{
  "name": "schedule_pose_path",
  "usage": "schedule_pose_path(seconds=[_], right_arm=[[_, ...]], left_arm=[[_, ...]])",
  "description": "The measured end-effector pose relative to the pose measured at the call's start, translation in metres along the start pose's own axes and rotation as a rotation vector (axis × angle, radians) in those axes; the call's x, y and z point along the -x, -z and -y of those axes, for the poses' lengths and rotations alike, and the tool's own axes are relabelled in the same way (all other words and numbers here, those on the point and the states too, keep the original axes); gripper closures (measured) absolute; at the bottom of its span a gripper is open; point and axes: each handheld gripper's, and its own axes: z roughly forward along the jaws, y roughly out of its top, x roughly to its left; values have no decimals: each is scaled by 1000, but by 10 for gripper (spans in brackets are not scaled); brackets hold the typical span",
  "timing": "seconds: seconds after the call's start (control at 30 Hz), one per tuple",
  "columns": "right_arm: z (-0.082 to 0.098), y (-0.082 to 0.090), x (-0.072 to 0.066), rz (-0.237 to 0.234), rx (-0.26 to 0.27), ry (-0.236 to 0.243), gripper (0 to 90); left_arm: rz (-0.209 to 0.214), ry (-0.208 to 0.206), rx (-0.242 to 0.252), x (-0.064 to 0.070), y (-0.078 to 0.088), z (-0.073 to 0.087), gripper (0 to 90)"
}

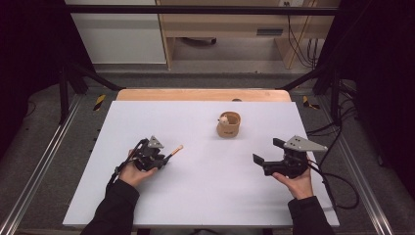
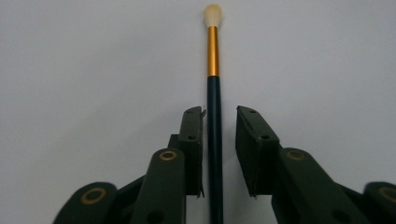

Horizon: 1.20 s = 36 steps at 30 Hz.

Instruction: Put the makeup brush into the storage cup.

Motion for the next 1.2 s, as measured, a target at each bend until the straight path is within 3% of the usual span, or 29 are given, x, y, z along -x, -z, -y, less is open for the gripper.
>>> schedule_pose_path(seconds=[0.43, 0.63, 1.03, 1.2], right_arm=[[-1, 2, 0, 3, 3, -2, 43], [0, 1, 1, 4, -1, 1, 42], [-1, 3, 1, 11, -1, -1, 41], [-1, 2, 1, 14, -3, 0, 41]], left_arm=[[-31, 32, 48, 0, 20, -7, 466], [-39, 20, 32, 4, 22, -11, 382], [-20, 8, 31, 9, 24, -17, 291], [-4, 4, -4, 9, 23, -20, 274]])
